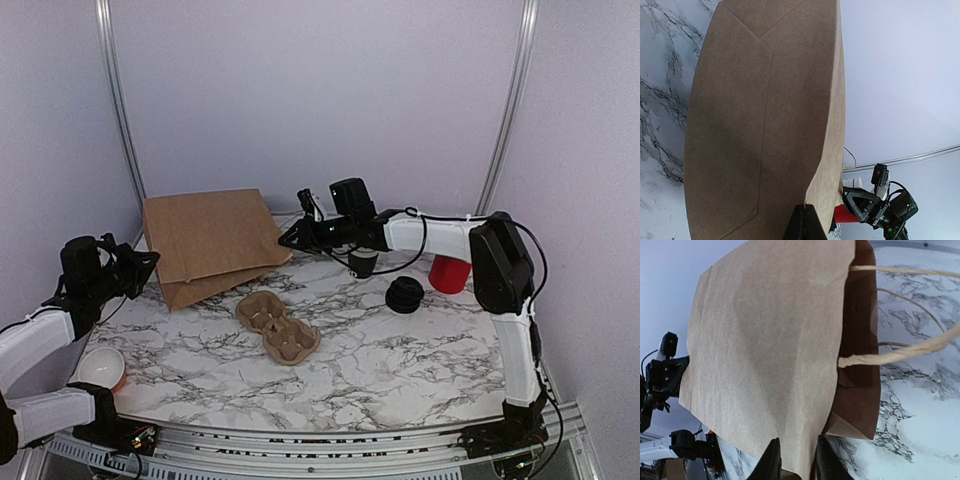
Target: Pack the takeout coffee
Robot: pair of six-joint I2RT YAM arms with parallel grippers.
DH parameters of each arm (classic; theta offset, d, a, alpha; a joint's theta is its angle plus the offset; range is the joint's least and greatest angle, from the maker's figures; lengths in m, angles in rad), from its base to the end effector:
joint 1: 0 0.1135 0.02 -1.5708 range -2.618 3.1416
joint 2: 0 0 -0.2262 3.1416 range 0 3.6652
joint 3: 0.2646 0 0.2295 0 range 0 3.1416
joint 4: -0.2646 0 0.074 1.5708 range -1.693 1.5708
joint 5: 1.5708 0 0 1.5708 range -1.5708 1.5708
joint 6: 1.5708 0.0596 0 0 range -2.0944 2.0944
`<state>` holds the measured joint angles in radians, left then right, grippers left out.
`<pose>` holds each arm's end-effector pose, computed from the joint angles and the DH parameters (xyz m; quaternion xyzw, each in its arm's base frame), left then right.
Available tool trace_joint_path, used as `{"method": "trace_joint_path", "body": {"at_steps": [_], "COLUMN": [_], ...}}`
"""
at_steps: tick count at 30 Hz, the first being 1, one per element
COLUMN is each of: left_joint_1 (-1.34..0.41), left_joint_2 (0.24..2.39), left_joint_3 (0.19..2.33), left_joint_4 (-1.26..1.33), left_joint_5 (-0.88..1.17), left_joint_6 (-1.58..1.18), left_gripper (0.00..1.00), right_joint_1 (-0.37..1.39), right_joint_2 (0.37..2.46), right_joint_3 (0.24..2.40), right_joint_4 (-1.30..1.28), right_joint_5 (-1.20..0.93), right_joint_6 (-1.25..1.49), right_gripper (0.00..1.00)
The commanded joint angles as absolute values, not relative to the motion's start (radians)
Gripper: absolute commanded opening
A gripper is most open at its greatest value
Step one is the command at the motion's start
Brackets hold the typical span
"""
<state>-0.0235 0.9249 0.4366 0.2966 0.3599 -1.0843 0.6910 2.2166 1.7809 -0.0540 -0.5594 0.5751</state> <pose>0.2345 -0.0265 0.2185 -0.2858 0.7124 -0.4467 0.4597 0.3591 0.3380 0.1965 -0.1896 0.8145 0.4835 0.2587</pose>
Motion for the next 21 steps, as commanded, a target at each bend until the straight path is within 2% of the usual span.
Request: {"method": "trace_joint_path", "body": {"at_steps": [1, 8, 13, 15, 16, 17, 21], "left_joint_1": [-0.02, -0.02, -0.02, -0.02, -0.022, -0.027, -0.09], "left_joint_2": [0.922, 0.933, 0.964, 0.993, 1.012, 1.031, 1.137], "left_joint_3": [0.451, 0.451, 0.454, 0.46, 0.465, 0.469, 0.503], "left_joint_4": [0.354, 0.36, 0.38, 0.391, 0.395, 0.401, 0.451], "left_joint_5": [0.389, 0.402, 0.424, 0.435, 0.439, 0.438, 0.386], "left_joint_6": [-1.068, -1.056, -1.046, -1.043, -1.043, -1.043, -1.031], "left_gripper": [0.0, 0.0, 0.0, 0.09, 0.24, 0.33, 0.49], "right_joint_1": [0.696, 0.697, 0.699, 0.707, 0.712, 0.716, 0.723], "right_joint_2": [2.14, 2.087, 2.07, 2.068, 2.07, 2.075, 2.108], "right_joint_3": [1.786, 1.818, 1.935, 1.992, 2.027, 2.081, 2.24], "right_joint_4": [0.027, -0.018, -0.171, -0.229, -0.258, -0.302, -0.385], "right_joint_5": [-0.62, -0.598, -0.515, -0.475, -0.456, -0.431, -0.35], "right_joint_6": [0.605, 0.569, 0.456, 0.397, 0.37, 0.341, 0.236], "right_gripper": [0.17, 0.0, 0.0, 0.0, 0.0, 0.0, 0.0]}}
